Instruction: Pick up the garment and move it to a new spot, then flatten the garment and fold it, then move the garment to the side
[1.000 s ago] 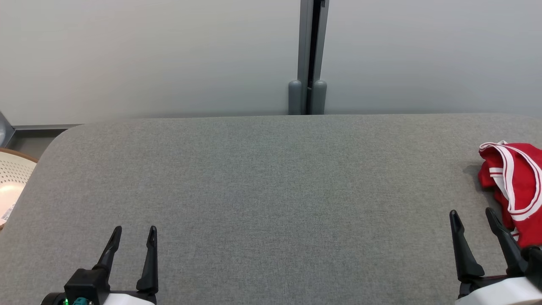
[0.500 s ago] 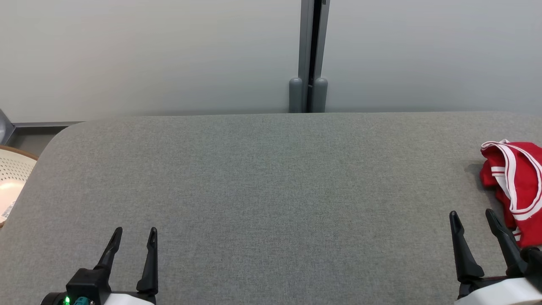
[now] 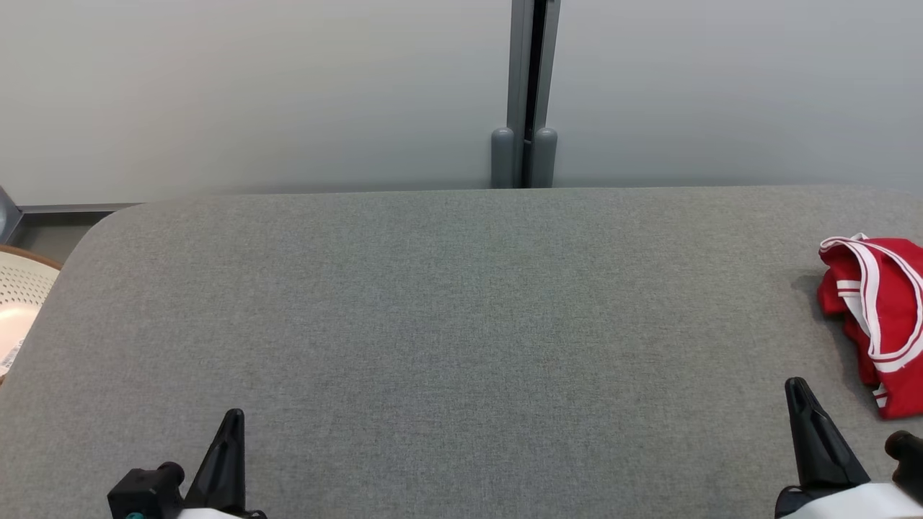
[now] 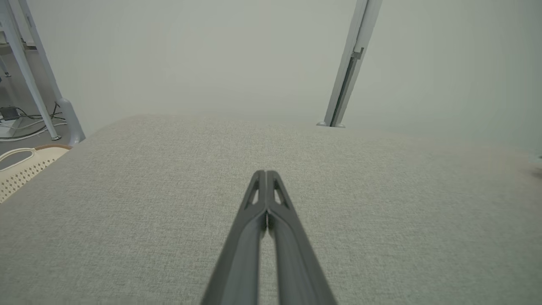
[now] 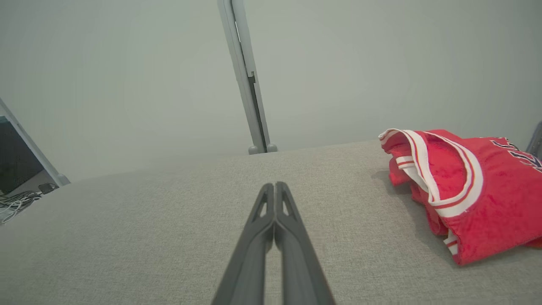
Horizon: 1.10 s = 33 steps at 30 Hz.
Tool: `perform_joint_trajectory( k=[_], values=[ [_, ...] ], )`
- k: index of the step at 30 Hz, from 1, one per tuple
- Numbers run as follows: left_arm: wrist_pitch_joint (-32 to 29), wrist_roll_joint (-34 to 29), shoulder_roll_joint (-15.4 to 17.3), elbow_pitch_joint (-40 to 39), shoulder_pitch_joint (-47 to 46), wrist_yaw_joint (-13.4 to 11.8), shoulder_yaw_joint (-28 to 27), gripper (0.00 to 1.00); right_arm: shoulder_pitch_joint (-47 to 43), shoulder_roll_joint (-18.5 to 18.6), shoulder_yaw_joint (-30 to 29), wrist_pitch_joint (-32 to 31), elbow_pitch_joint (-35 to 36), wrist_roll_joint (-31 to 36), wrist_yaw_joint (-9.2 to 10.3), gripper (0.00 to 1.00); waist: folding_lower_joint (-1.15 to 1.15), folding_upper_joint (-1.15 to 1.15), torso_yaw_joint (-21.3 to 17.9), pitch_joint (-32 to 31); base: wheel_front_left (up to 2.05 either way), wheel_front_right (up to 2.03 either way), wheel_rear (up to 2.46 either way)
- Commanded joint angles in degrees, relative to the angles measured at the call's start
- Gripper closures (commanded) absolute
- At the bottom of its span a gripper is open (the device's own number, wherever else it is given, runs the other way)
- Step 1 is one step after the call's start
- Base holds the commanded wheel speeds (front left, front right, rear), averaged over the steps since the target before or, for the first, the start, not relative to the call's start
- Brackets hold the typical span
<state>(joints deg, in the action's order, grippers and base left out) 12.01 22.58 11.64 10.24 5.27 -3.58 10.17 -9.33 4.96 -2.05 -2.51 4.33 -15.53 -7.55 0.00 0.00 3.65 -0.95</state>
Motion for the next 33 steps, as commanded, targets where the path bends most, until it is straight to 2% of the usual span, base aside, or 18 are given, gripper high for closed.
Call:
perform_joint_trajectory(
  k=[1,33],
  values=[
    [-0.6,2.8,0.1,-0.6,-1.9,0.5,-1.1,1.00,1.7,0.4,-0.3,-0.1,0.2,-3.2,0.01,1.00,0.00,0.00,-0.1,0.0,0.00,0.00,0.00],
    [-7.7,29.1,-3.3,1.1,-6.0,4.7,-7.3,1.00,7.3,-0.2,-1.5,-1.3,-7.1,-32.6,0.03,1.00,0.00,0.00,-1.0,0.3,0.00,0.00,0.00]
  ],
)
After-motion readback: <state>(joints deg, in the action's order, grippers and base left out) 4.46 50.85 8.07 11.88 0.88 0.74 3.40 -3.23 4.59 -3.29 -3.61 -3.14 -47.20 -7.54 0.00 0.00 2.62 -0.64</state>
